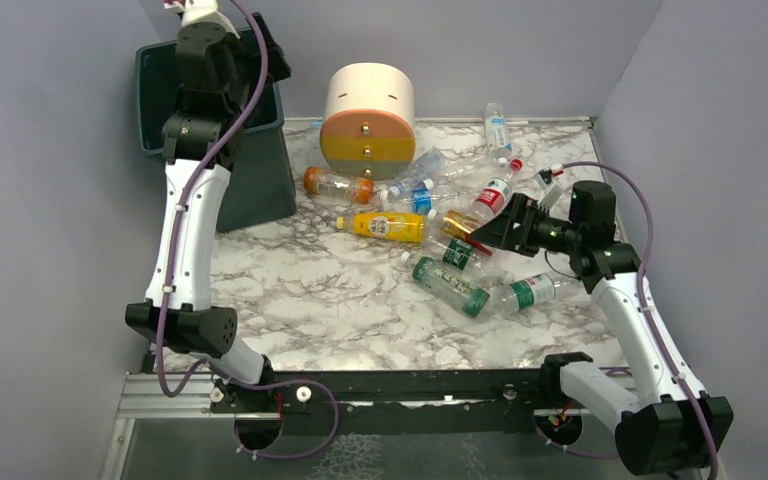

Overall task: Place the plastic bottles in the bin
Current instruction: Place the plastic bottle in the trash bin, then pick up the plastic bottle at the center of the board.

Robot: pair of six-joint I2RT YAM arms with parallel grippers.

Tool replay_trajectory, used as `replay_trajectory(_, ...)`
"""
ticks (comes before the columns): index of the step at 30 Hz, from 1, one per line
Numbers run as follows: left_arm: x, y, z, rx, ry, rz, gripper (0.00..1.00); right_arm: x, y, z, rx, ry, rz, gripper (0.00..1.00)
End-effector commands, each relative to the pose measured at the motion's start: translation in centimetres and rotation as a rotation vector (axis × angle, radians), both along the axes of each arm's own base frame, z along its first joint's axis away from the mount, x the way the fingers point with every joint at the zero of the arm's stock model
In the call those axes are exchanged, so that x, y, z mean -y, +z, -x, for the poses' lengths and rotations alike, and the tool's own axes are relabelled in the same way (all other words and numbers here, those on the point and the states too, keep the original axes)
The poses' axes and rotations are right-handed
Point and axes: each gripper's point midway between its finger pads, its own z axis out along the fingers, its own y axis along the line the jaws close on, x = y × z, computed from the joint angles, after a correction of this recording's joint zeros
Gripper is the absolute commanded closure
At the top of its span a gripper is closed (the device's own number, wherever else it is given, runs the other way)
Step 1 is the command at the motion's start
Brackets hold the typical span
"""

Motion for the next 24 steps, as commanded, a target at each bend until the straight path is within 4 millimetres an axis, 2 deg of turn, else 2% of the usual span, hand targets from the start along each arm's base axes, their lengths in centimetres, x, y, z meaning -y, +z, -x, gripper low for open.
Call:
replay_trajectory(1, 5.9, 0.1, 3.0, -0.027, -0.178, 0.022, 0.01, -0.2, -0.1, -0.1, 0.015, 0.019, -0.016, 0.01)
replay_trajectory(8, 11.8, -4.0, 5.2, -0.135, -0.376, 0.076, 0.02, -0.3, -1.1, 0.1, -0.009, 0.029, -0.015, 0.01)
replay_trajectory(16, 18.9, -12.6, 9.4, -0.354, -0.547, 0.128, 0.02, -0.1, -1.8, -0.2, -0.017, 0.017, 0.000, 0.02)
replay_trajectory(19, 20.6, -14.7, 10.6, -0.393, -0.580, 0.153, 0.02, 0.2, -2.8, -0.4, -0.039, 0.004, 0.023, 0.02)
replay_trajectory(24, 22.4, -17.0, 11.4, -0.432, -0.610, 0.167, 0.02, 0.3, -5.5, -0.5, -0.091, 0.010, 0.046, 0.03)
